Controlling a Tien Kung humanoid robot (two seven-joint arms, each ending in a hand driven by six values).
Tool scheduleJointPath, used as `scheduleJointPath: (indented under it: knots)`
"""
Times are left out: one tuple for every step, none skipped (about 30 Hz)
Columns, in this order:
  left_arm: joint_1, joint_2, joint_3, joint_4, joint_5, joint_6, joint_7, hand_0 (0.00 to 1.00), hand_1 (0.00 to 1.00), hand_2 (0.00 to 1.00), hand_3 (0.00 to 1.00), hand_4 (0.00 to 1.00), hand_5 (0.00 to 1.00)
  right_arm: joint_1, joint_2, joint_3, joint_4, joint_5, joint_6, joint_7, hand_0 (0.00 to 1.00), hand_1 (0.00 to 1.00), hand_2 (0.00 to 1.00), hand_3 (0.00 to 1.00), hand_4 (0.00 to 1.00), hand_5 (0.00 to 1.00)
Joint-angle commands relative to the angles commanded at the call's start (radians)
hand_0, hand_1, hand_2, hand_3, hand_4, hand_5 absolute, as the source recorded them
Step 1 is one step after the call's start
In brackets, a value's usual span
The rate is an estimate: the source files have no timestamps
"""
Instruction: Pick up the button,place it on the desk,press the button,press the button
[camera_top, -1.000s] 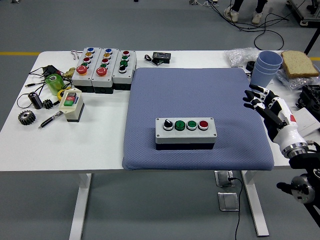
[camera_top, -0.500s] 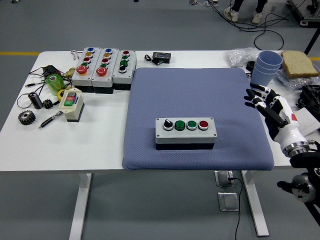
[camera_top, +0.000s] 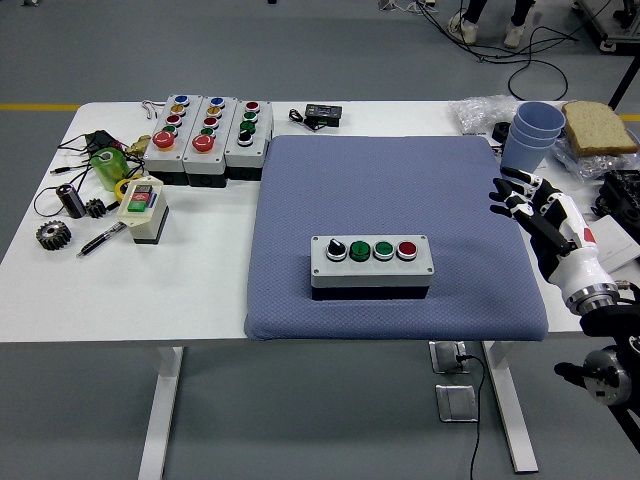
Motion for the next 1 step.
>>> scheduleJointPath:
  knots:
    - [0.0, 0.0, 0.0, 0.0, 0.0, 0.0, 0.0, 0.625, 0.658, 0.678, 0.591, 0.341, 0.642, 0.0, 0.0, 0.0, 0.0, 0.0, 0.0, 0.0, 0.698, 0.638, 0.699, 0.683, 0.805, 0.308]
